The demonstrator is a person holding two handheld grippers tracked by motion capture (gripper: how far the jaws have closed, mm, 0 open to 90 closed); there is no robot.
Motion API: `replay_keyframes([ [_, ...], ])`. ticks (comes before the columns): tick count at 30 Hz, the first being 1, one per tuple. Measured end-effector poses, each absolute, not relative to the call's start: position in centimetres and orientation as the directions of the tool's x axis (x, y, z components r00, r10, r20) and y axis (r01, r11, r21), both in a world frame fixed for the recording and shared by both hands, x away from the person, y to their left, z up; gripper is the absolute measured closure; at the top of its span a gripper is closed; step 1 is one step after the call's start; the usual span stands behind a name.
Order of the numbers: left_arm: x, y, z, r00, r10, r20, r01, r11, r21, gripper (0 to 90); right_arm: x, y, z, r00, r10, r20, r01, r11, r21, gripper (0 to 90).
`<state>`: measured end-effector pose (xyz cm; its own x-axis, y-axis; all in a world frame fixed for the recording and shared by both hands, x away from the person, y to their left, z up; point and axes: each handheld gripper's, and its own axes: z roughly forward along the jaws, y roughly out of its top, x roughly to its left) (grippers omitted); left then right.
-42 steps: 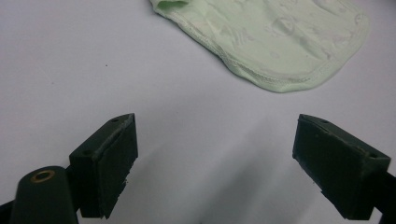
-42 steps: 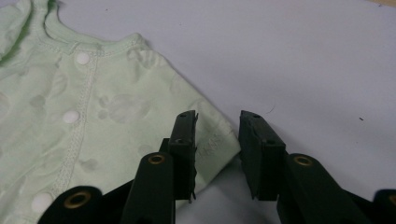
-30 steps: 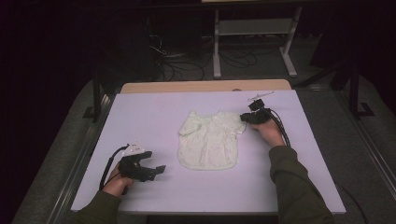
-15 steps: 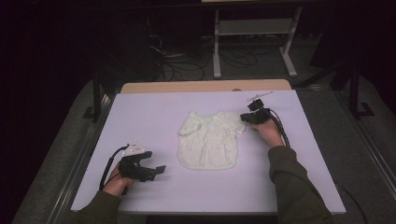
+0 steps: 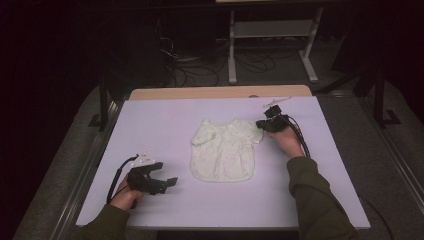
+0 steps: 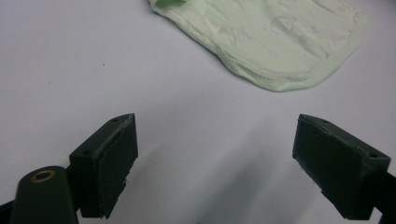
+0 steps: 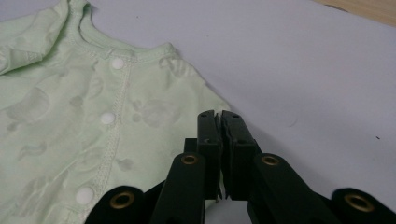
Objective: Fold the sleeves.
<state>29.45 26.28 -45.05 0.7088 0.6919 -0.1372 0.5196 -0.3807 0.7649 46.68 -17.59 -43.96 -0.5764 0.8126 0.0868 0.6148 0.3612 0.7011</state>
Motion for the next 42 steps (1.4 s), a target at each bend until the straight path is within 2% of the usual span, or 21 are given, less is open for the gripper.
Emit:
replay_keyframes([
  [42, 29.5, 26.3, -45.1, 0.708, 0.693, -0.137, 0.522, -0.382, 0.762, 13.9, 45.6, -13.2, -42.4, -0.683, 0.728, 0.062, 0.531, 0.437, 0.727, 85.5],
])
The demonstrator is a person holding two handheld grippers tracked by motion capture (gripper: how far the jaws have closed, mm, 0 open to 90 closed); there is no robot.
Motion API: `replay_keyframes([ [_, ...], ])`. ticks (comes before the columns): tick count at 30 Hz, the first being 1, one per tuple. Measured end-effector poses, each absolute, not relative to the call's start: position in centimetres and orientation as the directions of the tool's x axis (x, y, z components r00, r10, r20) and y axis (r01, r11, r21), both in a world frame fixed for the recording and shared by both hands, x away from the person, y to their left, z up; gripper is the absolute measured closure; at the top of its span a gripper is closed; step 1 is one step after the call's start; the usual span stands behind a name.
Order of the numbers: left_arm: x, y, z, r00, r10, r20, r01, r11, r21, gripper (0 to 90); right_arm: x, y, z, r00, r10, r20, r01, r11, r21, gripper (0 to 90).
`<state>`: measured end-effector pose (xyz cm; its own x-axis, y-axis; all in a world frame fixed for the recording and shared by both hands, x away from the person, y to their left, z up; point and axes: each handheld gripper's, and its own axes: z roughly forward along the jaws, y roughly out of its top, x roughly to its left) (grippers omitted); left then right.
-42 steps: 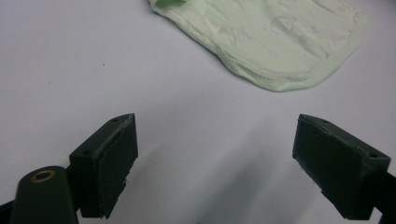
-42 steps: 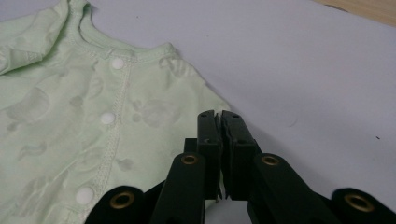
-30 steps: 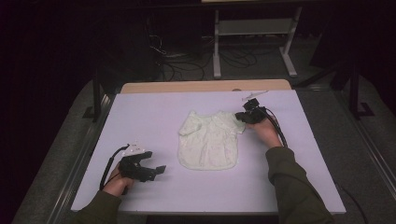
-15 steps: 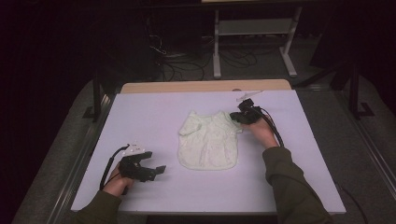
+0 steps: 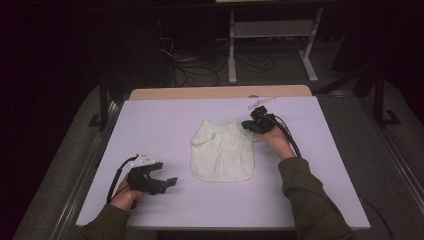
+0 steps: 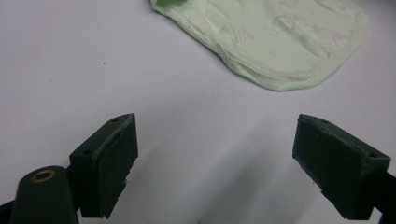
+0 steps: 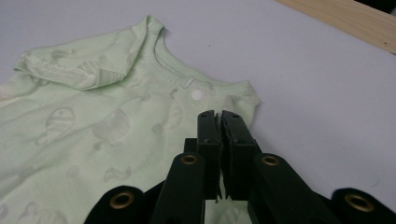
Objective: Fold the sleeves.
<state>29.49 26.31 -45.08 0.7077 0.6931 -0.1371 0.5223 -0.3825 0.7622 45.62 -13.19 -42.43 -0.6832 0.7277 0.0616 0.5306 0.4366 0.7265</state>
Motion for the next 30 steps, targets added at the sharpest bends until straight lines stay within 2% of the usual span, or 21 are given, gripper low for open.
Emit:
replay_keyframes([
  [30, 29.4, 26.3, -45.0, 0.709, 0.692, -0.136, 0.521, -0.383, 0.763, 13.9, 45.8, -10.1, -42.6, -0.722, 0.69, 0.058, 0.523, 0.488, 0.699, 85.3],
])
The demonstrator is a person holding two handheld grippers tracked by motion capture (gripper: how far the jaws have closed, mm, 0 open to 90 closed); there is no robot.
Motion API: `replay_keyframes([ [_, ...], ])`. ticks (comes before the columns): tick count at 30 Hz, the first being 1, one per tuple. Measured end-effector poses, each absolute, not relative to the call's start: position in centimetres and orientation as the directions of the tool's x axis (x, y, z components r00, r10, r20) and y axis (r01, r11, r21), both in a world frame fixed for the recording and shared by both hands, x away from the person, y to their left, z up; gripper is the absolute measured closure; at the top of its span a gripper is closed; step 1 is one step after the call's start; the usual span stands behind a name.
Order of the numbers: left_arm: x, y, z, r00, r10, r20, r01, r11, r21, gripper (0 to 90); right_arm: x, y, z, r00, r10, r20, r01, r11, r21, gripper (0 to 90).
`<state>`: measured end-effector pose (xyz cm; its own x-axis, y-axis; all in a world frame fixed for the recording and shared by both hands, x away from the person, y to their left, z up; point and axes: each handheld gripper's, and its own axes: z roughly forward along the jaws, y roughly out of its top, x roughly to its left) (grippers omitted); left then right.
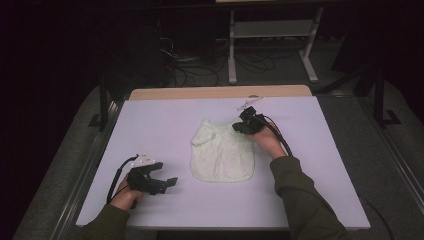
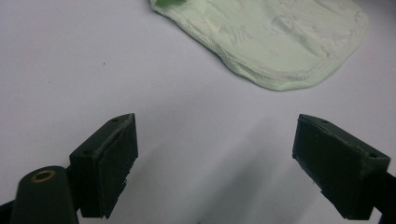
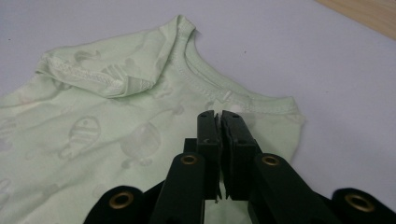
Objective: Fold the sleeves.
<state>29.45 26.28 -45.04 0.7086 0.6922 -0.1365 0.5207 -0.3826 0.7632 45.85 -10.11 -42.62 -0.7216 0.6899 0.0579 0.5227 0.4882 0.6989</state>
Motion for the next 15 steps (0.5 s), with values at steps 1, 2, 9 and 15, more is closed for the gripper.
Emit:
replay_keyframes([
  [1, 29.4, 26.3, -45.0, 0.709, 0.692, -0.136, 0.52, -0.383, 0.763, 13.9, 45.9, -10.0, -42.7, -0.724, 0.688, 0.055, 0.52, 0.49, 0.7, 85.2],
  [2, 29.4, 26.3, -45.0, 0.709, 0.692, -0.136, 0.52, -0.383, 0.763, 13.9, 45.9, -9.9, -42.7, -0.724, 0.687, 0.057, 0.522, 0.492, 0.696, 85.2],
  [9, 29.4, 26.3, -45.0, 0.709, 0.691, -0.137, 0.52, -0.383, 0.763, 13.9, 45.9, -9.2, -43.0, -0.73, 0.682, 0.056, 0.524, 0.504, 0.687, 84.9],
  [15, 29.4, 26.3, -45.0, 0.71, 0.691, -0.136, 0.52, -0.383, 0.763, 13.9, 46.0, -8.5, -43.2, -0.737, 0.674, 0.049, 0.521, 0.521, 0.676, 84.9],
])
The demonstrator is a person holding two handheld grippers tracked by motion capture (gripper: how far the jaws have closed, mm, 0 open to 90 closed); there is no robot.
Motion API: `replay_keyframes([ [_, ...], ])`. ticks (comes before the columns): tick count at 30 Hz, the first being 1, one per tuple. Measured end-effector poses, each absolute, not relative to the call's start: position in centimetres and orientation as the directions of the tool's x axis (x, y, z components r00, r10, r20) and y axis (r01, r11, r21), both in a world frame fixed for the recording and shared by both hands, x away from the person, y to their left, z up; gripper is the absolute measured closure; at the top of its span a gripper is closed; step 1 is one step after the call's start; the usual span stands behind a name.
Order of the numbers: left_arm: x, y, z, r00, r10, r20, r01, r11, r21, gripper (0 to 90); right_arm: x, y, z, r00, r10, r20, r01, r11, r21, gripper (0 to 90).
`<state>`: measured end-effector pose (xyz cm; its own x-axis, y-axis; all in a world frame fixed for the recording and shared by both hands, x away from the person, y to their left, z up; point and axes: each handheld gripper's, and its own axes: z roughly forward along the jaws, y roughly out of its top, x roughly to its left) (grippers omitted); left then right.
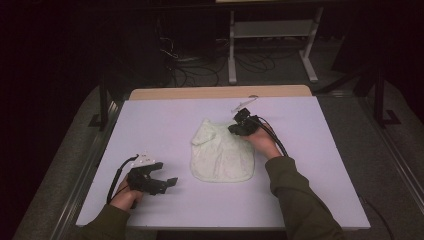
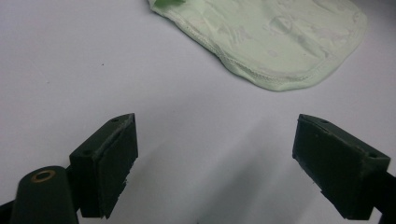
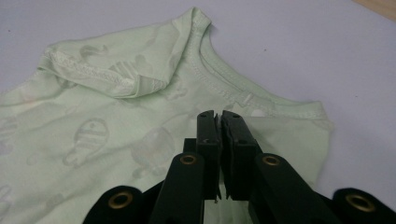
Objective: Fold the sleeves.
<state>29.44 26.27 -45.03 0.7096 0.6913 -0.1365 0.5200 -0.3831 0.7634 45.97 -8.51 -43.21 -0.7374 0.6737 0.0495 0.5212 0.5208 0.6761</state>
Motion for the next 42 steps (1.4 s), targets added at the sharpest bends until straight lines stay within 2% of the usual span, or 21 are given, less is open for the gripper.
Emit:
replay_keyframes([
  [17, 29.4, 26.3, -45.0, 0.71, 0.691, -0.136, 0.519, -0.383, 0.764, 13.9, 46.0, -7.4, -44.2, -0.741, 0.67, 0.047, 0.536, 0.547, 0.643, 82.6],
  [30, 29.4, 26.3, -45.0, 0.71, 0.691, -0.136, 0.519, -0.383, 0.764, 13.9, 45.7, -8.2, -42.1, -0.742, 0.669, 0.051, 0.513, 0.515, 0.687, 75.0],
  [35, 29.4, 26.3, -45.0, 0.709, 0.691, -0.137, 0.52, -0.382, 0.764, 13.9, 45.6, -9.0, -41.3, -0.738, 0.673, 0.06, 0.509, 0.495, 0.704, 76.2],
  [42, 29.4, 26.3, -45.1, 0.709, 0.692, -0.138, 0.521, -0.382, 0.764, 13.9, 45.6, -10.5, -40.8, -0.726, 0.684, 0.073, 0.525, 0.483, 0.701, 83.7],
])
